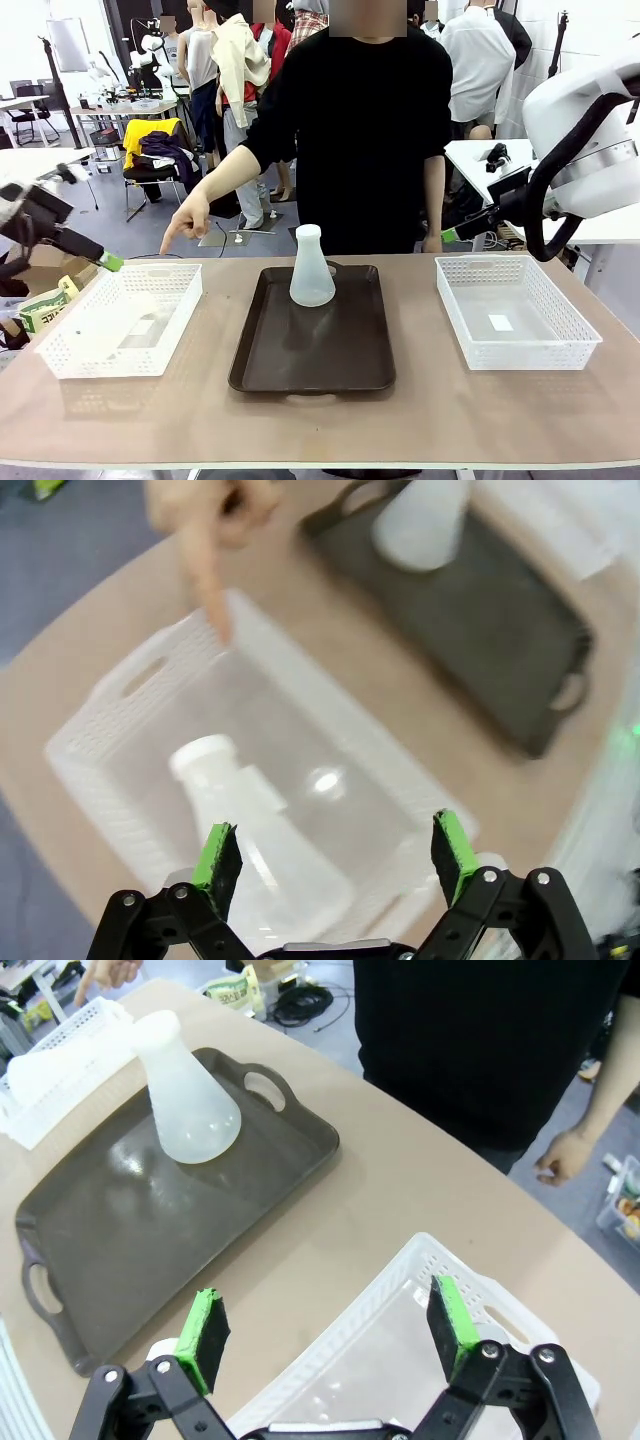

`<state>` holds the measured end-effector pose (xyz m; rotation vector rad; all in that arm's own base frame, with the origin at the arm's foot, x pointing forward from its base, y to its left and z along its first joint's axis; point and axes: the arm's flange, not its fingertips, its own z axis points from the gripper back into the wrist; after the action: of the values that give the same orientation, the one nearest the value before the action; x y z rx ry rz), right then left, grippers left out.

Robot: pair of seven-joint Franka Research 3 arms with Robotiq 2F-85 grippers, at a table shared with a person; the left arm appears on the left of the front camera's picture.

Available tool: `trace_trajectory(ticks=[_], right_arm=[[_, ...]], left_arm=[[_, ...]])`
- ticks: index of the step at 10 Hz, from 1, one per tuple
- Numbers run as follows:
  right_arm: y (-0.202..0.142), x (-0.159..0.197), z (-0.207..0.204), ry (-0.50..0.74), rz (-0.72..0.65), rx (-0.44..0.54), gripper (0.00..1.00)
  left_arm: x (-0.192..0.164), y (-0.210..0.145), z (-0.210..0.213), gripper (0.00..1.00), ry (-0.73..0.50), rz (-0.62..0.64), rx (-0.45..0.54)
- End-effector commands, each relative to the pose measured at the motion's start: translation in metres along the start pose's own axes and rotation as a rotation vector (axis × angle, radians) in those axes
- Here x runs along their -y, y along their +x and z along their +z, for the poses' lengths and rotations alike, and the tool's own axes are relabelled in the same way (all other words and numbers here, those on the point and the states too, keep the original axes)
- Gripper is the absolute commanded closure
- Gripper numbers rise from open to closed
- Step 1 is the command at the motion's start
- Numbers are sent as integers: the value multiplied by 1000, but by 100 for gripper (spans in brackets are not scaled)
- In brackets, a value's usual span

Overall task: Prepare the laboratory tools.
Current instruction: Pick up the Big flask that the person points to.

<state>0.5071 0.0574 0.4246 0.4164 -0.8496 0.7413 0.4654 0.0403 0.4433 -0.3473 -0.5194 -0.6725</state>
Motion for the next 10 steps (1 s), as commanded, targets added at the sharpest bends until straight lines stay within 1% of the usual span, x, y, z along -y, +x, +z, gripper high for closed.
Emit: trace_trajectory(ticks=[1, 2, 3, 5, 7, 9, 10], right_arm=[[2, -1, 3, 1, -10, -14, 0], [2, -1, 3, 1, -10, -14, 0], [2, -1, 3, 1, -10, -14, 0], [2, -1, 3, 1, -10, -14, 0], [2, -1, 3, 1, -10, -14, 0], [2, -1, 3, 1, -10, -14, 0], [2, -1, 3, 1, -10, -14, 0]], left_arm=[[-13, 10, -31, 0, 152, 61, -203], [-17, 18, -46, 0, 202, 63, -252], [-23, 22, -60, 0, 214, 86, -284], [-32, 25, -81, 0, 224, 131, -310], [-41, 28, -97, 0, 226, 151, -338], [-43, 31, -109, 0, 216, 153, -347], [-49, 34, -118, 0, 236, 161, -366]])
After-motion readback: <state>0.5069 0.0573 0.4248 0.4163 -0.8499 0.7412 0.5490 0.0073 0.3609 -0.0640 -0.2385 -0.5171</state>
